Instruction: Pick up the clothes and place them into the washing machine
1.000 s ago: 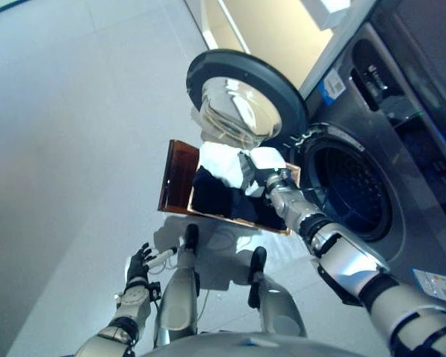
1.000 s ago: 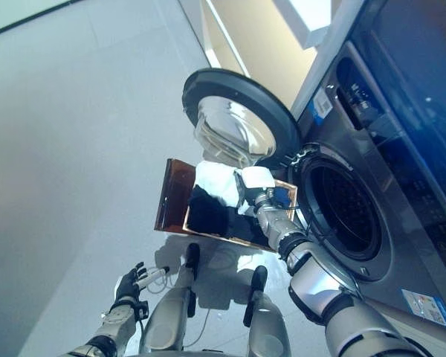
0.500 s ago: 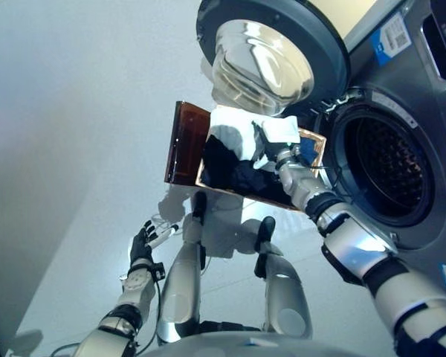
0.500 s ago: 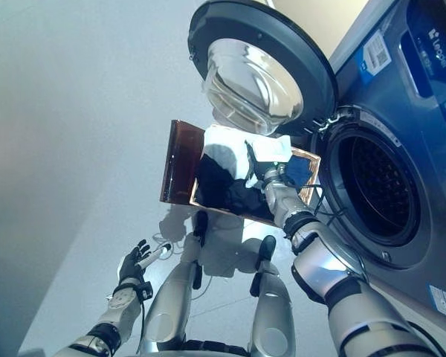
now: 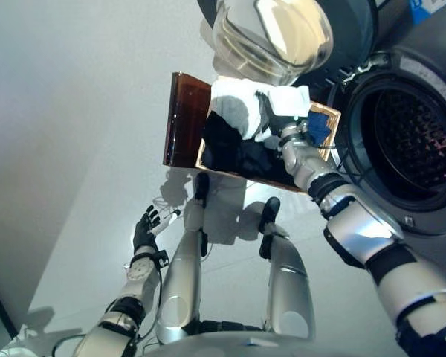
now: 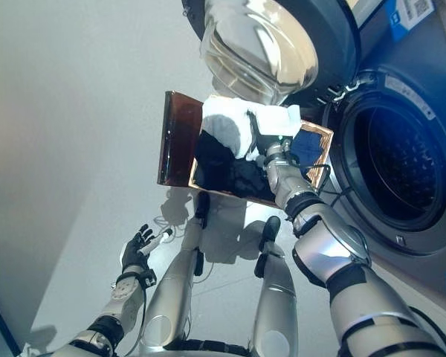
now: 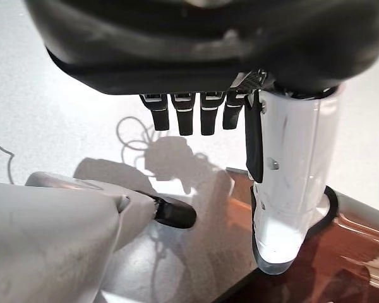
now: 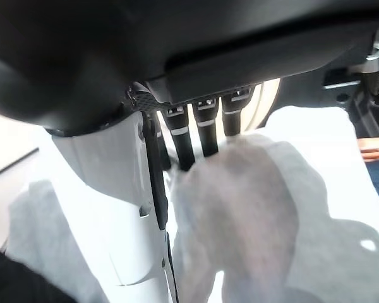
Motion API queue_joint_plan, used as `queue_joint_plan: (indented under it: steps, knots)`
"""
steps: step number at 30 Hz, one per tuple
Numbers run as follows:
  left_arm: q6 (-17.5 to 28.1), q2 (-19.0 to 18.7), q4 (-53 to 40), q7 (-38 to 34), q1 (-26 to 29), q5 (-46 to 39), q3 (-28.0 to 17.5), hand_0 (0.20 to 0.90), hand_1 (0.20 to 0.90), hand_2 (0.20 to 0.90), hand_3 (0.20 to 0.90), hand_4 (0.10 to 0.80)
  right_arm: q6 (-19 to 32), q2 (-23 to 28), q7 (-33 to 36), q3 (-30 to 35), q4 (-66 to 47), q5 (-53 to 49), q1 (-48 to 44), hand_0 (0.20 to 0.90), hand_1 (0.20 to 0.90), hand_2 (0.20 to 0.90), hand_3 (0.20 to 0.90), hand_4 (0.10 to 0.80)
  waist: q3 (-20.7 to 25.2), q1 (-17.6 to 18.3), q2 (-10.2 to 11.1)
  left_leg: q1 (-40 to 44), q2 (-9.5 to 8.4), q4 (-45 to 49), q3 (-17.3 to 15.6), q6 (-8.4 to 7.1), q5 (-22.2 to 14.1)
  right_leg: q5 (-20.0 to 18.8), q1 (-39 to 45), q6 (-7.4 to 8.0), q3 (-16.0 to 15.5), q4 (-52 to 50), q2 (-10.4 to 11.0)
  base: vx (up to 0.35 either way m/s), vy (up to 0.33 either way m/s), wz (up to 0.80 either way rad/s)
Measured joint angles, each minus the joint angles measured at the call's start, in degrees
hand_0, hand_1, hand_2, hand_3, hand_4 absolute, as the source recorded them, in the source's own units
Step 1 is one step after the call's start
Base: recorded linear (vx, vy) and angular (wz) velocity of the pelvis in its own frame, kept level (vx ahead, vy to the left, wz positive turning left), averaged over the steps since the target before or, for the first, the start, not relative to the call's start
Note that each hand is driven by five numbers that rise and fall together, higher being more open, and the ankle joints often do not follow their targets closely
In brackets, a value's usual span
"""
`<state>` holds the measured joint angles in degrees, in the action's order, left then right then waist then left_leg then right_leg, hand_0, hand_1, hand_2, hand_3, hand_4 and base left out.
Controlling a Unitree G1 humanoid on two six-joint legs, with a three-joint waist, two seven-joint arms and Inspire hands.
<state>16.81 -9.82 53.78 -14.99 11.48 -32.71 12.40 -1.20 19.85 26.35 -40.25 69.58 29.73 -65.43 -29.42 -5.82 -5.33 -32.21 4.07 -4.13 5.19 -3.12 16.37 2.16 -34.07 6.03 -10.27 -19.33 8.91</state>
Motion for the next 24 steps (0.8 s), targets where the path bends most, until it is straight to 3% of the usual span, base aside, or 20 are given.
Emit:
queue_joint_plan:
  steps: [5,6,7,8,24]
  knots:
    - [0.01,-0.09,-2.38,-0.21,-0.03,-1.07,0.01,0.9,0.9,0.9,0.9,0.8,0.15,0.69,0.81,-0.25,-0.01,-1.61,-2.37,0.9,0.9,0.9,0.9,0.8,0.01,-0.05,-0.03,-2.42,-0.11,0.02,1.17,0.23,0.19,0.52,-3.29,-0.39,0.06,-2.06,0.08,-0.005,0.006,0.0]
    - [0.11,-0.1,-3.22,-0.32,0.0,-1.55,-0.01,0.9,0.9,0.9,0.9,0.8,0.29,0.87,1.21,-0.25,-0.04,-2.04,-2.86,0.647,0.647,0.647,0.647,0.62,0.04,-0.05,-0.06,-3.23,-0.2,0.06,1.56,0.24,0.18,0.71,-4.42,-0.55,0.08,-2.78,0.14,0.0,0.0,0.0]
    - [0.23,-0.08,-3.68,-0.34,0.14,-1.64,-0.01,0.9,0.9,0.9,0.9,0.8,0.41,0.96,1.31,-0.27,-0.05,-2.24,-3.14,0.485,0.485,0.485,0.485,0.504,0.03,-0.05,-0.07,-3.58,-0.21,0.0,1.67,0.24,0.19,0.77,-4.93,-0.64,0.09,-3.14,0.15,0.0,0.0,0.0]
    - [0.32,-0.08,-4.3,-0.37,0.18,-1.81,0.0,0.9,0.9,0.9,0.9,0.8,0.88,1.05,1.43,-0.28,-0.1,-2.43,-3.57,0.2,0.2,0.2,0.2,0.3,0.03,0.0,-0.07,-4.26,-0.19,0.04,1.73,0.23,0.19,0.84,-5.82,-0.75,0.13,-3.61,0.13,0.0,0.0,0.0]
    - [0.98,0.05,-5.98,-1.0,0.41,-2.78,0.11,0.9,0.9,0.9,0.9,0.8,1.22,2.77,1.33,-2.0,-0.23,-3.13,-5.64,0.2,0.2,0.2,0.2,0.3,0.05,-1.05,-0.06,-7.0,-0.33,0.02,1.78,-0.01,1.27,1.65,-9.48,-1.09,0.19,-5.55,0.46,0.002,0.0,0.0]
